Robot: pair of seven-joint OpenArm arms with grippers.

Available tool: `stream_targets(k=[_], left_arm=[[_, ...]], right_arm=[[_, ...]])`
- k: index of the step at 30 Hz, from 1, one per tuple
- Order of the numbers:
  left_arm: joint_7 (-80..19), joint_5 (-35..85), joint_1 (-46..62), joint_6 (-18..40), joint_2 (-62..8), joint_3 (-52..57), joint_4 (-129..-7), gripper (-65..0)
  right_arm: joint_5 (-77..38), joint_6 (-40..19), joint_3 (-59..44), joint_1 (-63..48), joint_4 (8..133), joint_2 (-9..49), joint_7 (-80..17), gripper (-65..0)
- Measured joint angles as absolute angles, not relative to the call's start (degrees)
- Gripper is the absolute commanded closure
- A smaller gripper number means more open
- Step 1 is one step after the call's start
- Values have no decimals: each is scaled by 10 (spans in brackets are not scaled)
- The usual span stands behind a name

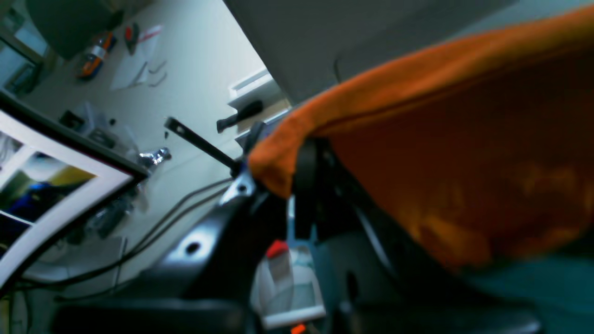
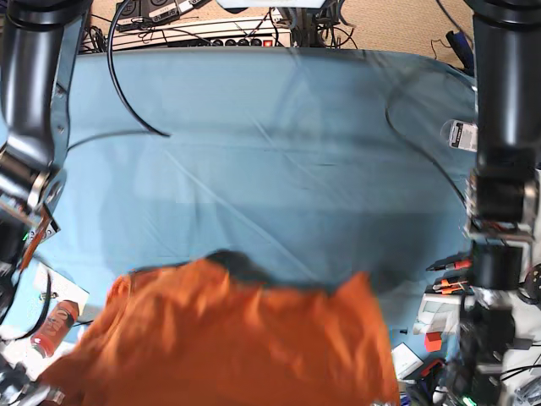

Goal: Layout the t-shirt on the table in an organized manner, then fold the t-shirt properly
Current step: 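Lift the shirt with both grippers and stretch it taut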

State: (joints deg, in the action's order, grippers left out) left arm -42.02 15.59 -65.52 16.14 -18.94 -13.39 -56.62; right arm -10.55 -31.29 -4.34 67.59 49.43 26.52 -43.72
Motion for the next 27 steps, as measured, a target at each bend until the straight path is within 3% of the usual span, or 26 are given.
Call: stream_targets(k=[7,15,19,27], left_arm=[[-521,270,-712,151,-236,-131,-566,0],[-693,350,-690,166,-243,-132,-566,0],[-701,383,-647,170,-243,-131,-568,0],[-735,423,-539,197,-241,-121,-568,0]], right_arm=[[-189,-314,-44,724,497,283,-537,0],[-375,-313,-44,724,496,319,-725,0],[-403,-313,-44,723,496,328,-818,0],[-465,-326,-44,643,498,323,-814,0]])
